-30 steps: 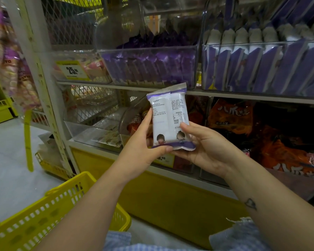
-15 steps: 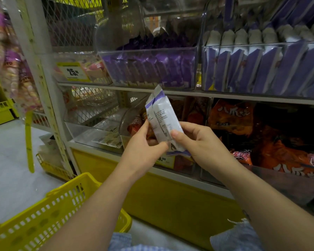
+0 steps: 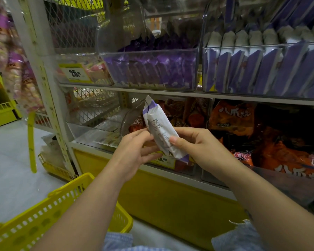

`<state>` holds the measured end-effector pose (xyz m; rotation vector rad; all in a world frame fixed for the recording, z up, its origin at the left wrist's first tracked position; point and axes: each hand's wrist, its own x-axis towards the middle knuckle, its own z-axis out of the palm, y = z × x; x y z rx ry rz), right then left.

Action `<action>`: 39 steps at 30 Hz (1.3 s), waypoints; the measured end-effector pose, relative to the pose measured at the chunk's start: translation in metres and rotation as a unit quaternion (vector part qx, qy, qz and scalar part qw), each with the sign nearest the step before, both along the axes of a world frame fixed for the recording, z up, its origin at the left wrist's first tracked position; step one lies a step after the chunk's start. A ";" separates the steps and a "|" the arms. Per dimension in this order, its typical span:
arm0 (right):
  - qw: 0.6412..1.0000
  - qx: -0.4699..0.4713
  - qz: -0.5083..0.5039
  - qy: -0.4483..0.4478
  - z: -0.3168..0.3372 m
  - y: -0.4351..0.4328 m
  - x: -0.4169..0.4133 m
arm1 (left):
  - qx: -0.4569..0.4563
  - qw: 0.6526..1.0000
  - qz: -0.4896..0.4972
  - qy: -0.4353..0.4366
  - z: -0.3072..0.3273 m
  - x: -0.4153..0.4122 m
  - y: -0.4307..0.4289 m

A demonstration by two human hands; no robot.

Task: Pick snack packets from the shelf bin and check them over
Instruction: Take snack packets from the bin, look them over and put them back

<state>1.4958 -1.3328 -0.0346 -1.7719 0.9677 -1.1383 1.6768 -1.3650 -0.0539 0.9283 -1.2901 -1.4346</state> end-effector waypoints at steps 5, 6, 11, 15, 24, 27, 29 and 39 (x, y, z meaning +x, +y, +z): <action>1.000 0.024 0.009 -0.016 0.002 0.002 -0.005 | 0.026 0.999 -0.021 0.041 -0.002 0.003 0.000; 0.999 0.029 0.008 -0.021 0.002 0.003 -0.006 | 0.025 0.999 -0.024 0.038 -0.002 0.002 0.001; 0.987 0.068 -0.004 -0.146 0.004 0.010 -0.004 | -0.047 0.996 -0.069 -0.031 0.007 -0.001 0.011; 0.945 0.114 0.031 -0.306 0.020 0.024 0.000 | -0.077 0.985 -0.151 -0.020 0.020 -0.004 0.026; 0.987 -0.023 -0.140 -0.080 0.082 0.059 -0.014 | -0.204 0.977 -0.024 0.056 0.089 -0.013 0.056; 0.947 -0.186 -0.238 0.105 0.109 0.073 -0.027 | -0.262 0.965 0.022 0.020 0.115 -0.021 0.065; 0.918 -0.252 -0.238 0.191 0.127 0.081 -0.036 | -0.304 0.952 0.043 -0.011 0.132 -0.025 0.071; 0.874 -0.274 -0.150 0.371 0.201 0.070 -0.068 | -0.484 0.835 0.117 -0.235 0.200 -0.062 0.080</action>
